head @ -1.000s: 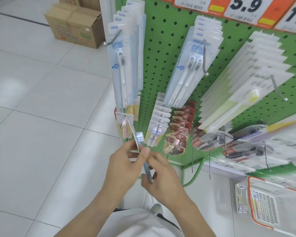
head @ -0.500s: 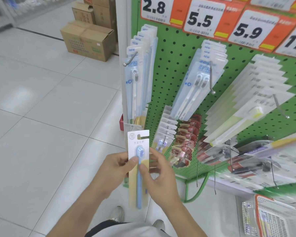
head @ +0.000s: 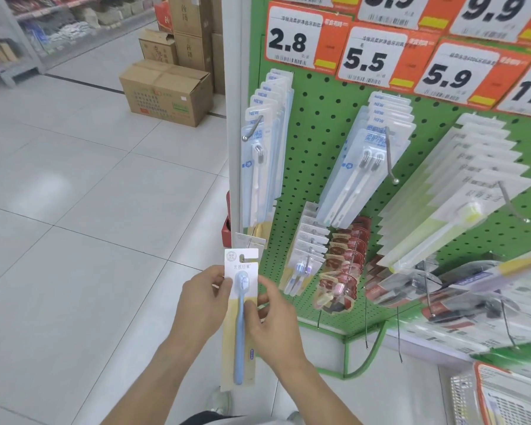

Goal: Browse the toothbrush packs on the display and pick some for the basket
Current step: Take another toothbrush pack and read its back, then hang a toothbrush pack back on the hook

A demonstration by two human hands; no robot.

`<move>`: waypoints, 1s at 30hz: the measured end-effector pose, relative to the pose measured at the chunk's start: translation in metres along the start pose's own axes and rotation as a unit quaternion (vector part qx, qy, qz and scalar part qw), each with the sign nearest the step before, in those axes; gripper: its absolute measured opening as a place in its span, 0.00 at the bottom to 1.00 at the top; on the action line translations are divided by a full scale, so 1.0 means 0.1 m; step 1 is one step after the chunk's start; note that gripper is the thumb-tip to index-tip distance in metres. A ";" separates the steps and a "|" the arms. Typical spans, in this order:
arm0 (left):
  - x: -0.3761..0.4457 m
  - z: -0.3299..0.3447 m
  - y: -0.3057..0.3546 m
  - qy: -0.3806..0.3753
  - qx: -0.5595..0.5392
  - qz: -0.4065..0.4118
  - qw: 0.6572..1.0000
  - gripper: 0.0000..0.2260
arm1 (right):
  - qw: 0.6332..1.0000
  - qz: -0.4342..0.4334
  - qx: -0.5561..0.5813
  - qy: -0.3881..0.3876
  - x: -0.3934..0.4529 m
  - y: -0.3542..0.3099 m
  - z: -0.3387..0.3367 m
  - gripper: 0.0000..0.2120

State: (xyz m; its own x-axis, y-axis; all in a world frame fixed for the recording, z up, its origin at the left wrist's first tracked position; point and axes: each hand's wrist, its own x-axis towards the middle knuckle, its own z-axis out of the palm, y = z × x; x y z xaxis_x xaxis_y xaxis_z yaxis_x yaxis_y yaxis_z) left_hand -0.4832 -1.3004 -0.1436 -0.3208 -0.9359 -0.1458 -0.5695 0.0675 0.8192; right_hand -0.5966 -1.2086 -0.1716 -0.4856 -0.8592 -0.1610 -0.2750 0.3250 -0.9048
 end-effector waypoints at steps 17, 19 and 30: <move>0.31 0.09 -0.15 -0.057 0.068 0.009 0.996 0.08 | 0.995 -0.005 -0.076 0.071 0.29 -0.06 0.06 0.13; 0.37 0.09 -0.16 -0.060 0.076 0.016 0.995 0.09 | 0.993 -0.022 -0.054 0.105 0.37 -0.12 0.06 0.18; 0.62 -0.01 -0.27 -0.125 0.090 0.052 0.987 0.11 | 0.977 -0.063 -0.050 0.198 0.65 -0.19 0.09 0.09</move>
State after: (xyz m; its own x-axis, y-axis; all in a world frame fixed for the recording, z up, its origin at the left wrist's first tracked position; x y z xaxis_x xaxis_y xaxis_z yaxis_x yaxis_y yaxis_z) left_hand -0.4869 -1.3605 -0.1740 -0.5477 -0.8081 -0.2167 -0.6421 0.2399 0.7281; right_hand -0.6154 -1.2743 -0.1681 -0.7203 -0.6808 0.1331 -0.4244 0.2806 -0.8609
